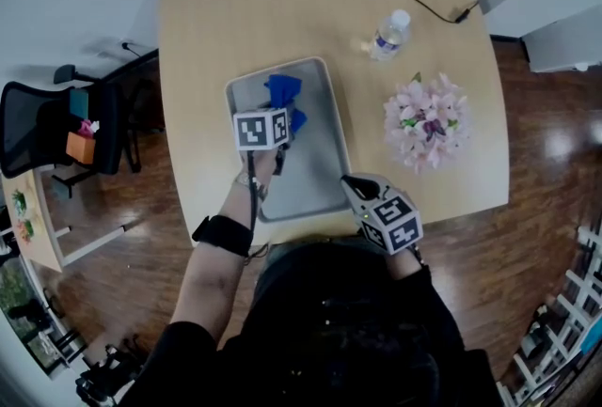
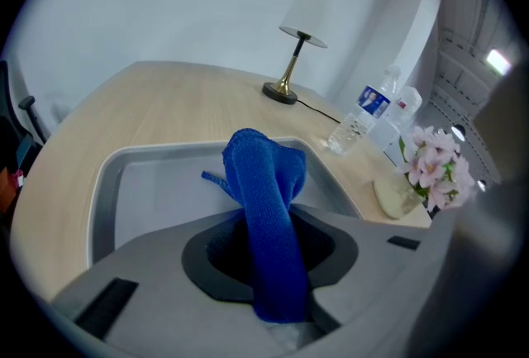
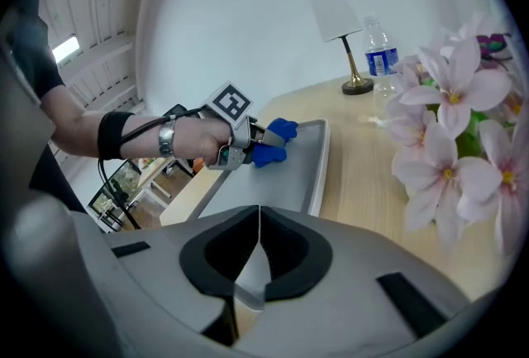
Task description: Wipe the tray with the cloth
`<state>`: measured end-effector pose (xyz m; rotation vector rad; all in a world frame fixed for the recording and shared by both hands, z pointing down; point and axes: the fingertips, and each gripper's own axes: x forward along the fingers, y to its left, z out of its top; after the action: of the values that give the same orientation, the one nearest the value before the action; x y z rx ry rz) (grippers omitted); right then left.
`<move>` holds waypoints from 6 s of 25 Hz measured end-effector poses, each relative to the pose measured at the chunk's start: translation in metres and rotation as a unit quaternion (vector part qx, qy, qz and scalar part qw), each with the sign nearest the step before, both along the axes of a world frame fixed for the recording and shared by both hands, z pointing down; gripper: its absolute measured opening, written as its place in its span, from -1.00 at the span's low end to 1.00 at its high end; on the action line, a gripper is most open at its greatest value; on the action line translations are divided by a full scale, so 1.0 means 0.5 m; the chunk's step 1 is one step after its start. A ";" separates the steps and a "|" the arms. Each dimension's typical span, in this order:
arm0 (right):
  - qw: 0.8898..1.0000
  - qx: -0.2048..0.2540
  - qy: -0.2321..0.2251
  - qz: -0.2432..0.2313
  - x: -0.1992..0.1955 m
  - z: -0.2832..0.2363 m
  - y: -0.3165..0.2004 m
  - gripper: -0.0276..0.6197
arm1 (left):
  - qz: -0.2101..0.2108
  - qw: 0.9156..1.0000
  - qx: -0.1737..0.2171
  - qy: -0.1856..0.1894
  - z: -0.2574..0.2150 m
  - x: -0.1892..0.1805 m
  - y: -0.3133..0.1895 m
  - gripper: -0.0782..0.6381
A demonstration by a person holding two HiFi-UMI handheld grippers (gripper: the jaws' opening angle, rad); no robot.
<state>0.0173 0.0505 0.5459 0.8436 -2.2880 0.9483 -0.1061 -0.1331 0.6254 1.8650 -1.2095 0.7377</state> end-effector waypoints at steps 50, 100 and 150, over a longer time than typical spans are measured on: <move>1.000 0.004 -0.007 0.024 0.083 0.001 -0.024 -0.87 | 0.006 1.000 0.002 0.016 -0.008 0.081 -0.096 -0.47; 1.000 -0.004 -0.005 -0.001 0.078 0.000 -0.012 -0.87 | -0.042 0.999 0.023 0.023 -0.009 0.145 -0.166 -0.47; 0.999 0.024 0.017 0.017 0.040 -0.022 0.098 -0.87 | 0.159 0.984 -0.073 0.042 0.017 0.168 0.476 -0.48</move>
<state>0.0372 0.0997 0.5348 0.9141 -2.2823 0.8884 -0.0222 0.1047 0.6341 1.9658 -0.7902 0.8855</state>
